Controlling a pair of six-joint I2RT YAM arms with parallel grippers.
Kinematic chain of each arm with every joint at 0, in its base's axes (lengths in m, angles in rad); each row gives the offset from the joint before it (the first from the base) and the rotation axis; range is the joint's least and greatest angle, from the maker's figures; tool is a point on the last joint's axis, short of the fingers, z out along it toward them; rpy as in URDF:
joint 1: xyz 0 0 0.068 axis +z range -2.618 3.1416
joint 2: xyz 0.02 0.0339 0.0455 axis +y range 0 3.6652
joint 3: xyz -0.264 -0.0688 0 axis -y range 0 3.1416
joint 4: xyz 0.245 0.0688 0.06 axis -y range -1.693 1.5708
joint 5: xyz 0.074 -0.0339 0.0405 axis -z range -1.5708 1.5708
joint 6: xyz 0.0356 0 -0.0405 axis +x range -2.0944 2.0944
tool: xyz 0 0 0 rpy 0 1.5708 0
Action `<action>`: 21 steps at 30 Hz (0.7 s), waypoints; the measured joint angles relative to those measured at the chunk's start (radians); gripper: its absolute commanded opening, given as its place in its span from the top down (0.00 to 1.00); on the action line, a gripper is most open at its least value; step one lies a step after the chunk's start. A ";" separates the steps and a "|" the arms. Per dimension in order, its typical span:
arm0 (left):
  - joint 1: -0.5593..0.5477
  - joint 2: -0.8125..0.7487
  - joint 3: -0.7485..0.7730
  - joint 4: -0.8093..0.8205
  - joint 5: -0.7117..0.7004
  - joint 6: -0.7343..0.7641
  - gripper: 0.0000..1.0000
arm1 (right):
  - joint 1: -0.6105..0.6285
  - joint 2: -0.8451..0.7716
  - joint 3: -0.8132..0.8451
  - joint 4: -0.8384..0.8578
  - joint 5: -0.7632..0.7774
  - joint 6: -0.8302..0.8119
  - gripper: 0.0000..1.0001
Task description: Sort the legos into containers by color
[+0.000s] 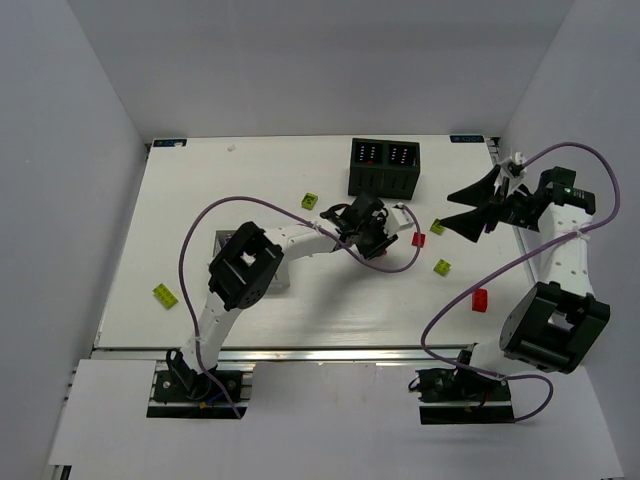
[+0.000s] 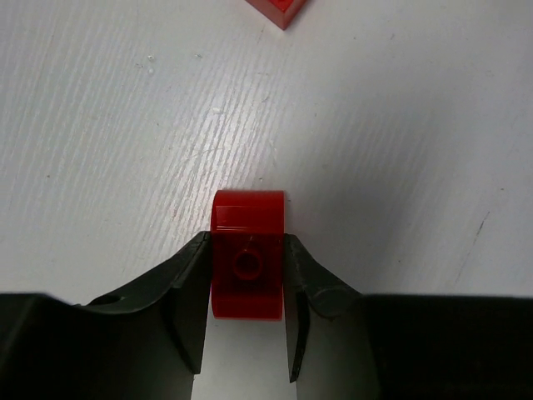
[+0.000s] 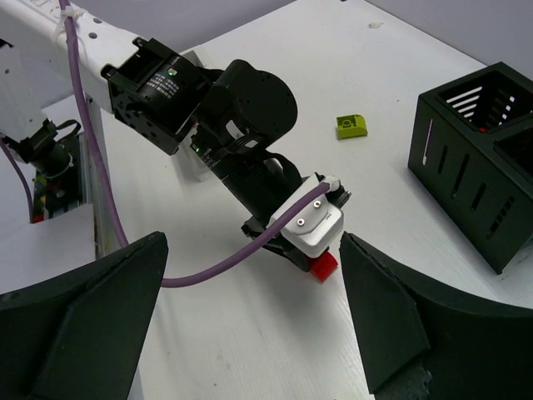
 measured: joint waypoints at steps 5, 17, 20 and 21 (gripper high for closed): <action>0.005 0.004 0.001 0.021 -0.026 -0.027 1.00 | -0.015 0.029 0.022 -0.127 0.000 -0.119 0.14; 0.177 -0.010 0.227 0.183 -0.019 -0.274 1.00 | -0.056 0.079 0.062 -0.195 0.002 -0.151 0.94; 0.217 -0.009 0.306 0.243 -0.017 -0.342 1.00 | -0.056 0.078 0.064 -0.171 0.013 -0.105 0.95; 0.224 -0.005 0.334 0.254 -0.018 -0.359 1.00 | -0.055 0.077 0.064 -0.147 0.022 -0.076 0.95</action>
